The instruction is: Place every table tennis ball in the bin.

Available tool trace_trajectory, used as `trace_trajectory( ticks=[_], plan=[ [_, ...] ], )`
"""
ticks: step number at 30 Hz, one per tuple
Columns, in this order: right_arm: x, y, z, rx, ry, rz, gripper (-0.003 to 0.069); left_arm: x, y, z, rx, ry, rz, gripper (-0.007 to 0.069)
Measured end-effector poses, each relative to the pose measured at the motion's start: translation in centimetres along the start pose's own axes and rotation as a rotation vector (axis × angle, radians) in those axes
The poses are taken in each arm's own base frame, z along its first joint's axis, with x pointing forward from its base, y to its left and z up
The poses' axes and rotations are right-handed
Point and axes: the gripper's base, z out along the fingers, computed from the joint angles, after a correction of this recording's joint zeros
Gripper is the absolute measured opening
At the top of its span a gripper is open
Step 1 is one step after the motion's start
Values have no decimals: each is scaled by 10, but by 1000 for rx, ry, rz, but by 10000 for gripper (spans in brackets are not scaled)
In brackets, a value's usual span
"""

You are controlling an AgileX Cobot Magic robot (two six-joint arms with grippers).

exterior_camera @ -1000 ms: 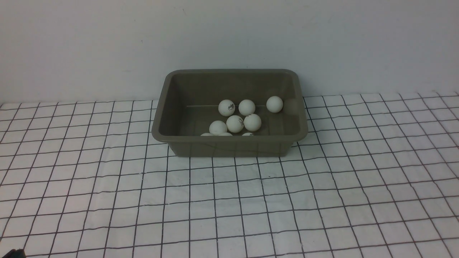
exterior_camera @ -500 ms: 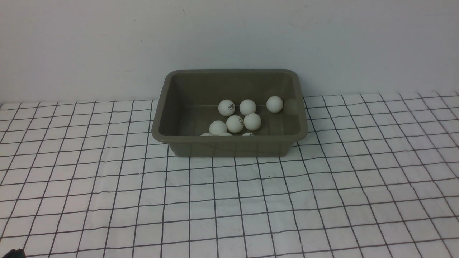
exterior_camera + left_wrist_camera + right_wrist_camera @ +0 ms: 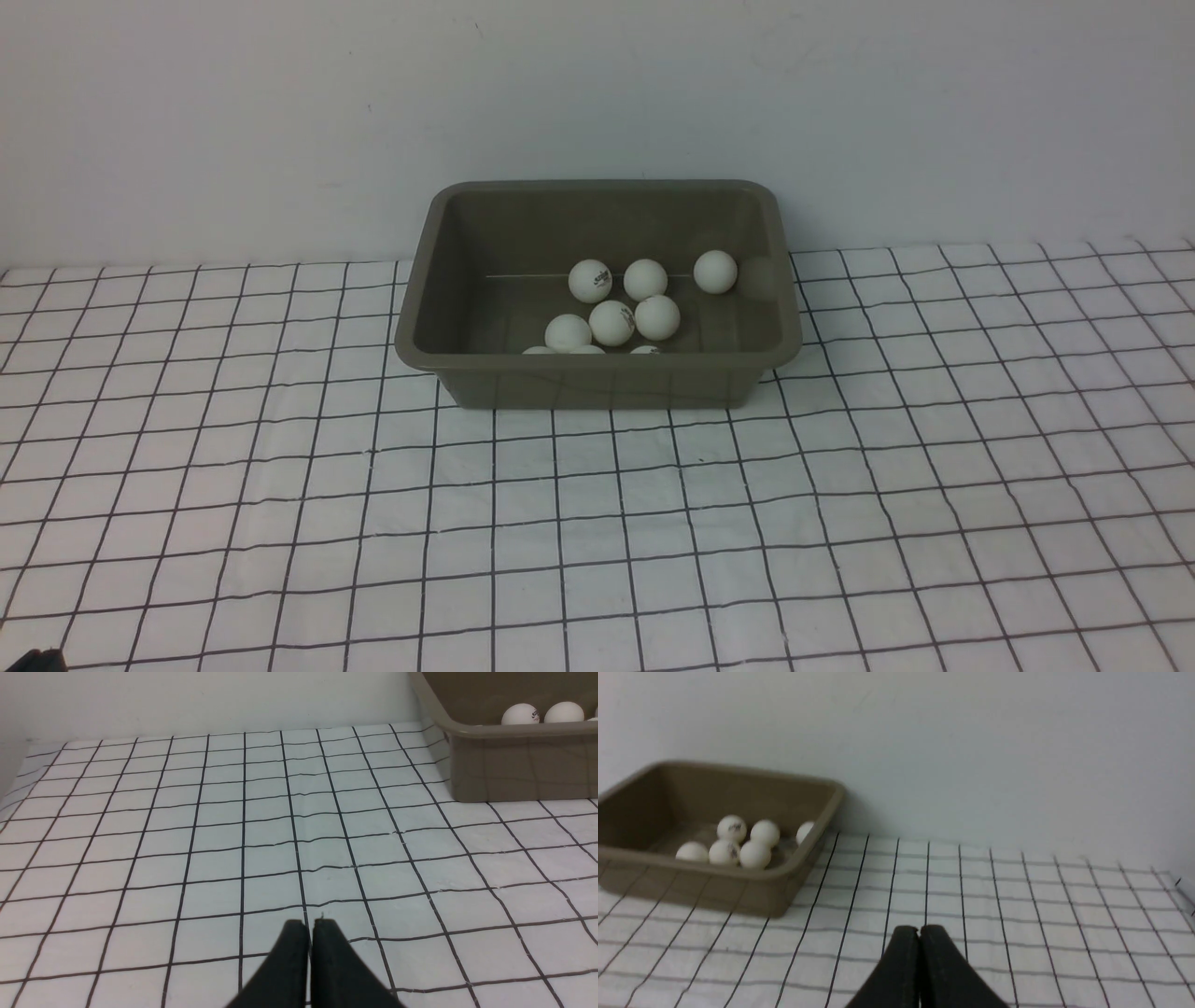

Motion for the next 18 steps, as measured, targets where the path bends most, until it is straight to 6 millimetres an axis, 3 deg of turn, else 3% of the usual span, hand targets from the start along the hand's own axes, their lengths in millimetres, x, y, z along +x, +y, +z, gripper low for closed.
trace_trajectory(
  ticks=[4, 10, 18],
  plan=[
    [40, 1, 6, 47, -123, 13, -18, 0, 0, 0, 0, 0, 0, -4],
    [105, 1, 35, 82, -112, 66, -18, 0, 0, 0, 0, 0, 0, -4],
    [108, 0, 37, 94, -155, 98, -18, 0, 0, 0, 0, 0, 0, -4]
  ],
)
